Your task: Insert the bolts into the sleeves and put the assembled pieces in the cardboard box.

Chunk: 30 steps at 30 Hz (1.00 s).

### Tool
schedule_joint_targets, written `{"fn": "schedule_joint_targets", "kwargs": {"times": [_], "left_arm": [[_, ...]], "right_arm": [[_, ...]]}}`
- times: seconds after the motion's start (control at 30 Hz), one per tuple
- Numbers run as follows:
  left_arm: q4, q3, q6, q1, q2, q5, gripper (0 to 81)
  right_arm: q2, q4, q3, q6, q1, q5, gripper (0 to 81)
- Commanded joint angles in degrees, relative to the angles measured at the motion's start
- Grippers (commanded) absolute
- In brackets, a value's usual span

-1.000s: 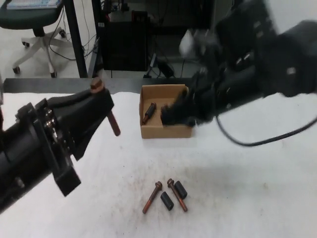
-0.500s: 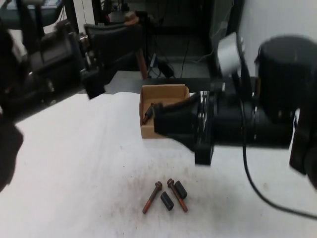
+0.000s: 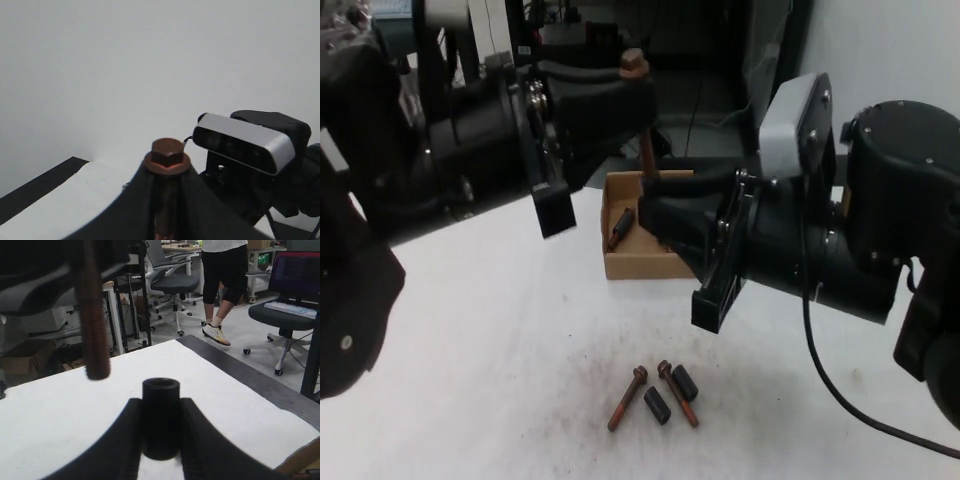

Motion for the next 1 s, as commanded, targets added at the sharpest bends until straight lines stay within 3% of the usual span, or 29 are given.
{"fn": "schedule_joint_targets", "kwargs": {"times": [0.0, 0.6, 0.97], "left_arm": [[-0.72, -0.73, 1.18, -0.24, -0.14, 0.57, 0.1], [-0.22, -0.73, 12.32, -0.24, -0.14, -10.90, 0.1], [1.47, -0.73, 13.49, -0.24, -0.14, -11.04, 0.1]], "right_arm": [[2.18, -3.59, -0.08, -1.73, 0.15, 0.49, 0.4], [3.25, -14.42, -0.08, -1.73, 0.15, 0.49, 0.4], [3.25, -15.11, -0.08, -1.73, 0.15, 0.49, 0.4]]}}
